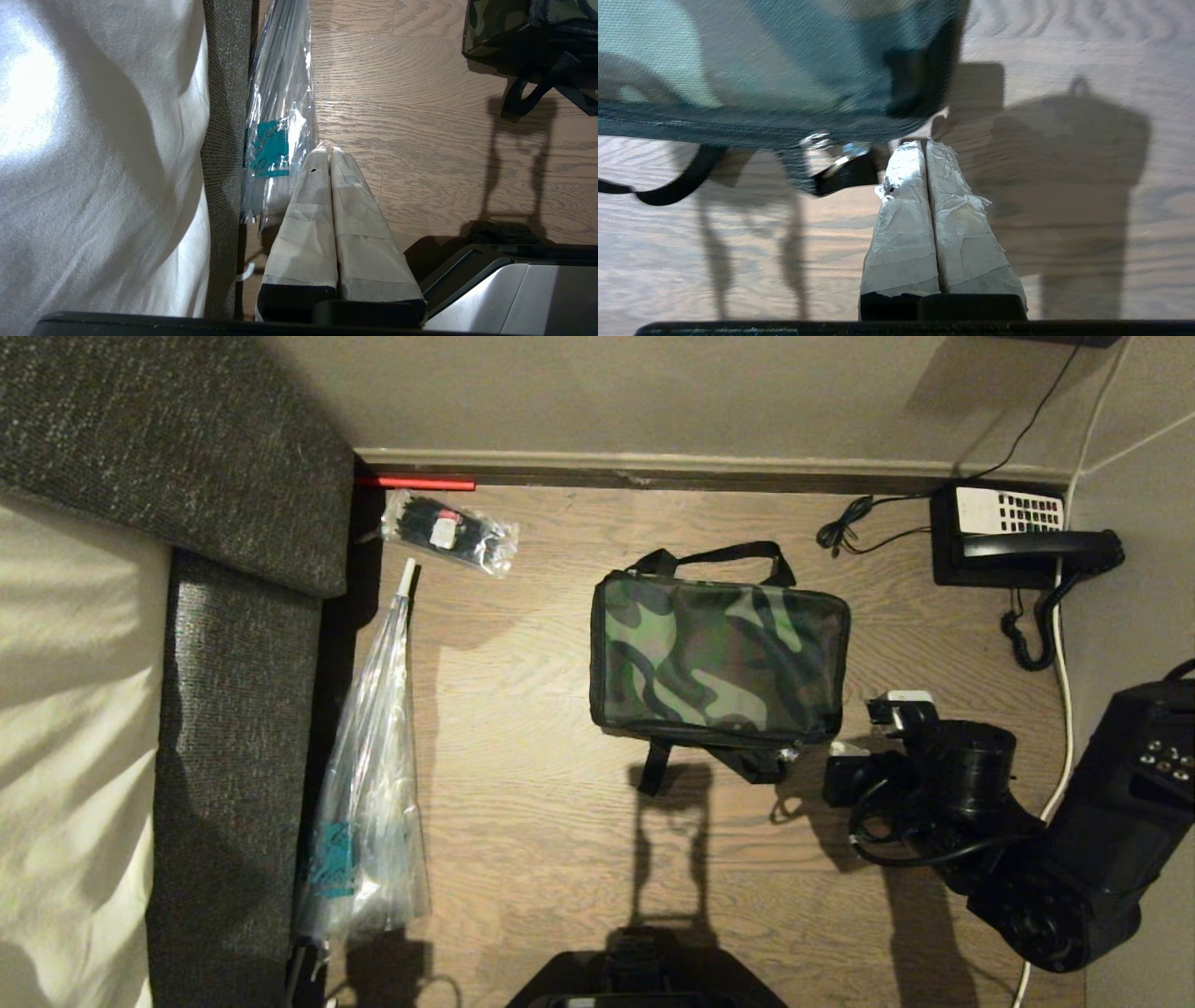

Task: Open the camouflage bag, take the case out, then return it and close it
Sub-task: Open the top of the storage box

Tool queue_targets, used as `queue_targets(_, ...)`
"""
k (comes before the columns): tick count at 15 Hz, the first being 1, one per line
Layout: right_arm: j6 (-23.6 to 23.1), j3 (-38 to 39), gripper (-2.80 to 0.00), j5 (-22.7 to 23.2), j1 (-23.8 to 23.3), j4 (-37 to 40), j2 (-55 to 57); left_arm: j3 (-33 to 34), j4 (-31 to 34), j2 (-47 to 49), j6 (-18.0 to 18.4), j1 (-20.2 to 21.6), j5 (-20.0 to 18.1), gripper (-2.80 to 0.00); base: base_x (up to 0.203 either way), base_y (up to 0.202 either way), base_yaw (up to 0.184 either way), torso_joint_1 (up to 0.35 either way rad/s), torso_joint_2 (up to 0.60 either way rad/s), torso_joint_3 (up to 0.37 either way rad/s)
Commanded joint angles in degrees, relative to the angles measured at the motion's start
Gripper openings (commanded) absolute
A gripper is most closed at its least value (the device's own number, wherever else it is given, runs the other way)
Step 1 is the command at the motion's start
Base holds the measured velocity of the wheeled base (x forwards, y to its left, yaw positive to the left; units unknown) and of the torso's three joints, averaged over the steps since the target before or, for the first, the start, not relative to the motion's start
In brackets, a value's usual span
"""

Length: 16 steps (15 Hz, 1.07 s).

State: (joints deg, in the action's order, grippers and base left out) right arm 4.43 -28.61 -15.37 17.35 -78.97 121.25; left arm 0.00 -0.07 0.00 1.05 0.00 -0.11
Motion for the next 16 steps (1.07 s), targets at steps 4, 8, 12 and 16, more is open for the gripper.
queue_targets(4, 1.38, -2.48, 0.00, 1.20, 3.97, -1.16, 4.89, 0.09, -0.01, 0.00, 0.01, 0.00, 0.02, -2.80, 0.000, 0.000, 0.000, 0.000, 0.00, 0.000)
queue_targets(8, 1.76, -3.52, 0.00, 2.28, 4.18, -2.42, 8.01, 0.00, -0.01, 0.00, 0.01, 0.00, 0.02, -2.80, 0.000, 0.000, 0.000, 0.000, 0.00, 0.000)
queue_targets(12, 2.34, -3.91, 0.00, 2.71, 4.09, -7.24, 10.32, 0.00, -0.01, 0.00, 0.01, 0.00, 0.02, -2.80, 0.000, 0.000, 0.000, 0.000, 0.00, 0.000)
queue_targets(16, 2.27, -3.58, 0.00, 2.98, 3.70, -7.34, 10.04, 0.00, -0.01, 0.00, 0.01, 0.00, 0.02, -2.80, 0.000, 0.000, 0.000, 0.000, 0.00, 0.000)
